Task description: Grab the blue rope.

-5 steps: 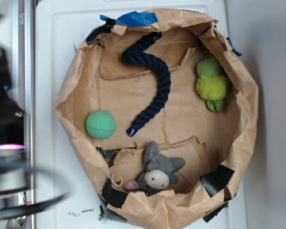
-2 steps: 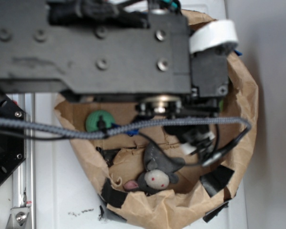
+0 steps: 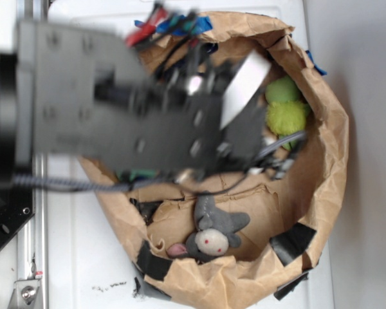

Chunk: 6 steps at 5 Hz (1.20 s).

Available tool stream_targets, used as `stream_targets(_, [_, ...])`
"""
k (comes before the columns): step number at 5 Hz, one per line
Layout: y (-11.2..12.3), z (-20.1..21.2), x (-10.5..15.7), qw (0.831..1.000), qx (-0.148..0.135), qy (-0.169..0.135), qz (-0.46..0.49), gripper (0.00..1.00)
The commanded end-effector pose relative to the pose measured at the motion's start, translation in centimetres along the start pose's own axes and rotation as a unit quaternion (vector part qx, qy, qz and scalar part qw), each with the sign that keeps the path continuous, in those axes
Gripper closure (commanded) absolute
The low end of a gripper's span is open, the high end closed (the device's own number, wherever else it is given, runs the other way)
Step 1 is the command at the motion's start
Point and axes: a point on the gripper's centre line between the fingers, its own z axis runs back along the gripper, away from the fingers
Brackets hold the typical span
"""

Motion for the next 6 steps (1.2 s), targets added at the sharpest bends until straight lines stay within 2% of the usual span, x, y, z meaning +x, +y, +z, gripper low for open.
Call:
stream_targets(1, [0.6, 0.9, 1.4, 0.997, -0.038, 0.005, -0.073, 0.00])
stream_targets(4, [0.6, 0.9, 1.4, 0.997, -0.038, 0.005, -0.073, 0.00])
stream_targets(5, [0.4, -1.0, 1.5, 0.998, -0.054, -0.011, -0.035, 0.00])
stream_targets(6, [0.5, -2.4, 1.7, 0.997, -0.071, 0.010, -0.016, 0.00])
